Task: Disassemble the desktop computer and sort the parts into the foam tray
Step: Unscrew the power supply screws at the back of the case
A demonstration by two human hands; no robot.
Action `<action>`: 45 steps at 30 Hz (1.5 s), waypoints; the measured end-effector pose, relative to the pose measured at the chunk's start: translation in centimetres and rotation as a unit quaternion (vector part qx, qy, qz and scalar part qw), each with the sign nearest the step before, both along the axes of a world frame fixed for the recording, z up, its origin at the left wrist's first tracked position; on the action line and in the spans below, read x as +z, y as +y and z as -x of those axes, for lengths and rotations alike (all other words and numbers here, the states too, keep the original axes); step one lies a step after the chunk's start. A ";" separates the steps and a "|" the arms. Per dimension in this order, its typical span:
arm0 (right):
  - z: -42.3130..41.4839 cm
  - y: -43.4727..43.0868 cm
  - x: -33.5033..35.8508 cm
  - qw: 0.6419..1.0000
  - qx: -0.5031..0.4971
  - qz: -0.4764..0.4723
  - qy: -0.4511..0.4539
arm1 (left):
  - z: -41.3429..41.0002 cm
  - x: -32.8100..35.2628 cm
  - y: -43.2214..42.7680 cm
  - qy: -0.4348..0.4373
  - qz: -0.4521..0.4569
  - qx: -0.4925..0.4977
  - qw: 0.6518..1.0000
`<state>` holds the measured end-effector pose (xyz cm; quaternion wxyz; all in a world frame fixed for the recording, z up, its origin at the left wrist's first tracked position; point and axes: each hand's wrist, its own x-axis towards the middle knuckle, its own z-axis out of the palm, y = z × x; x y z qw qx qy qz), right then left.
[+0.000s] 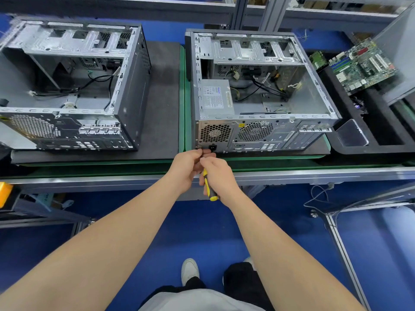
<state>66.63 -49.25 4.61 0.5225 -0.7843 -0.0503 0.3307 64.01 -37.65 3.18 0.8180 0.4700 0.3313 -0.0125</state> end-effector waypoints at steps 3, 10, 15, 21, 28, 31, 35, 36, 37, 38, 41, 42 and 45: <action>0.2 -0.9 0.2 0.924 -0.086 -0.204 0.311 | 0.0 0.1 -0.1 0.001 0.027 -0.001 1.000; 0.6 -0.1 0.7 0.832 -0.124 -0.330 0.428 | 0.8 0.4 0.8 0.007 0.102 -0.043 0.994; 0.7 0.1 0.9 0.968 -0.070 -0.127 0.207 | 0.6 0.9 0.9 0.017 0.049 -0.065 0.997; 1.1 0.8 0.1 0.978 0.011 0.126 -0.163 | 0.1 0.9 0.3 0.058 0.025 -0.012 0.998; 1.5 1.3 -0.2 0.977 -0.011 0.125 -0.172 | -0.1 1.0 -0.1 0.085 0.013 0.055 0.995; 1.5 1.1 -0.2 0.978 -0.009 0.120 -0.172 | -0.1 0.8 -0.3 0.078 0.009 0.064 0.995; 1.7 0.9 -0.2 0.978 -0.012 0.111 -0.174 | 0.0 0.5 -0.4 0.077 -0.008 0.066 0.995; 1.8 0.9 -0.3 0.979 -0.014 0.109 -0.174 | 0.1 0.5 -0.4 0.077 -0.012 0.067 0.995; 1.8 0.9 -0.3 0.979 -0.016 0.106 -0.172 | 0.1 0.5 -0.4 0.076 -0.014 0.067 0.995; 1.9 0.9 -0.3 0.980 -0.017 0.105 -0.171 | 0.2 0.5 -0.4 0.075 -0.016 0.067 0.995; 2.0 0.8 -0.2 0.979 -0.017 0.107 -0.172 | 0.3 0.4 -0.6 0.070 -0.017 0.063 0.995; 2.0 0.8 -0.1 0.979 -0.016 0.108 -0.172 | 0.3 0.4 -0.6 0.069 -0.016 0.061 0.996; 1.9 0.7 0.1 0.979 -0.013 0.112 -0.169 | 0.3 0.6 -0.8 0.070 0.003 0.060 0.996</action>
